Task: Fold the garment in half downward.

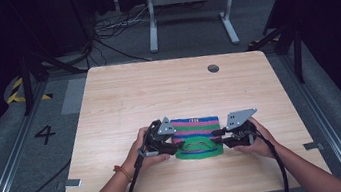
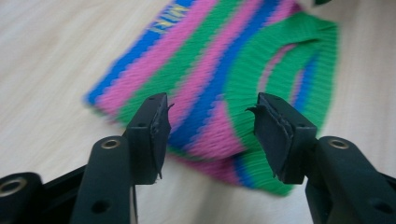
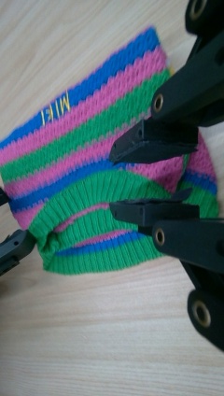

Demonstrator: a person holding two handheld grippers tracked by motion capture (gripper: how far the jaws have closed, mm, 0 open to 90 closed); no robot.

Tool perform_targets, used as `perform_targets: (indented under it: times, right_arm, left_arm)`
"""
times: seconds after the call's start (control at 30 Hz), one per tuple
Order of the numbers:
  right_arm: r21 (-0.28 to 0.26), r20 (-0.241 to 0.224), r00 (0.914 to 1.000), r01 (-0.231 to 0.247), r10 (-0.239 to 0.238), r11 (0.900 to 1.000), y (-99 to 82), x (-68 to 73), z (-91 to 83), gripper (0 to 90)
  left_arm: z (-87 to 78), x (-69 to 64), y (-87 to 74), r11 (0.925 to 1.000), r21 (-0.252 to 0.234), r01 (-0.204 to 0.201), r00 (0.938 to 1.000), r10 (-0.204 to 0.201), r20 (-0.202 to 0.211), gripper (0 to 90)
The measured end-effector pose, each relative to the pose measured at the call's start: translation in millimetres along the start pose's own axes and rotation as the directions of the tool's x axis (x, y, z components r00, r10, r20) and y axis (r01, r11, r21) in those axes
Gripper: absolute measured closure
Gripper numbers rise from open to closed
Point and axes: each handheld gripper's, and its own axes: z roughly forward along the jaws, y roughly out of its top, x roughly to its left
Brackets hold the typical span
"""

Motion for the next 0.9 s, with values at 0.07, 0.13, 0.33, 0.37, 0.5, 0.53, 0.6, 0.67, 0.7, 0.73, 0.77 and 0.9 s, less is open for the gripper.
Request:
perform_targets:
  times: [0.07,0.13,0.33,0.37,0.5,0.53,0.6,0.67,0.7,0.73,0.77,0.9]
  right_arm:
    - [0.016,-0.010,0.9999,0.009,-0.009,0.9998,-2.1,2.9,5.0,68.0]
    - [0.036,-0.009,0.9999,-0.007,0.007,0.9993,-5.7,2.3,10.3,67.8]
    - [0.043,-0.003,0.9999,-0.012,0.012,0.9990,-10.7,0.5,14.1,79.9]
    - [0.042,0.010,0.9999,-0.004,0.004,0.9991,-10.1,1.0,13.1,84.2]
    - [0.033,0.004,0.9998,0.020,-0.020,0.9993,-7.7,3.3,5.2,86.9]
    - [0.024,0.008,0.9997,0.021,-0.022,0.9995,-7.0,3.8,2.0,86.9]
    - [0.002,0.005,0.9999,0.012,-0.012,0.9999,-5.6,4.1,-5.4,86.6]
    - [-0.007,0.001,1.0000,0.007,-0.007,0.9999,-5.4,4.8,-11.0,86.6]
    - [-0.005,-0.005,0.9999,0.011,-0.011,0.9999,-6.1,5.6,-12.6,86.4]
    - [0.002,-0.013,0.9998,0.015,-0.015,0.9999,-7.8,6.9,-12.8,86.3]
    - [0.008,-0.020,0.9997,0.014,-0.014,0.9999,-9.2,8.2,-12.2,86.1]
    - [0.071,-0.044,0.9987,0.030,-0.027,0.9970,-17.8,14.6,-2.6,83.0]
  left_arm:
    - [5.3,-2.9,-1.5,0.9998,0.015,-0.014,0.9999,0.014,0.002,52.1]
    - [9.6,-3.1,-3.3,0.9998,0.011,-0.016,0.9998,0.016,0.011,57.5]
    - [7.9,-4.2,-4.0,0.9986,0.019,-0.049,0.9988,0.048,0.010,71.7]
    - [7.3,-5.1,-3.4,0.9983,0.013,-0.057,0.9983,0.057,0.005,73.3]
    - [-1.5,-10.2,2.1,0.9960,-0.012,-0.089,0.9960,0.089,-0.011,82.3]
    - [-2.7,-11.0,2.9,0.9955,-0.017,-0.093,0.9957,0.093,-0.007,82.7]
    - [-5.8,-14.1,4.6,0.9946,-0.026,-0.100,0.9949,0.100,0.003,83.5]
    - [-6.3,-16.7,4.7,0.9944,-0.031,-0.102,0.9945,0.102,0.022,83.5]
    - [-5.2,-18.3,4.2,0.9931,-0.023,-0.115,0.9927,0.116,0.033,83.6]
    - [-4.2,-19.8,3.5,0.9930,-0.012,-0.118,0.9923,0.118,0.038,83.6]
    - [-2.4,-21.4,2.2,0.9920,-0.001,-0.126,0.9911,0.126,0.042,83.5]
    - [5.4,-24.0,-4.5,0.9925,0.025,-0.120,0.9912,0.118,0.059,80.6]
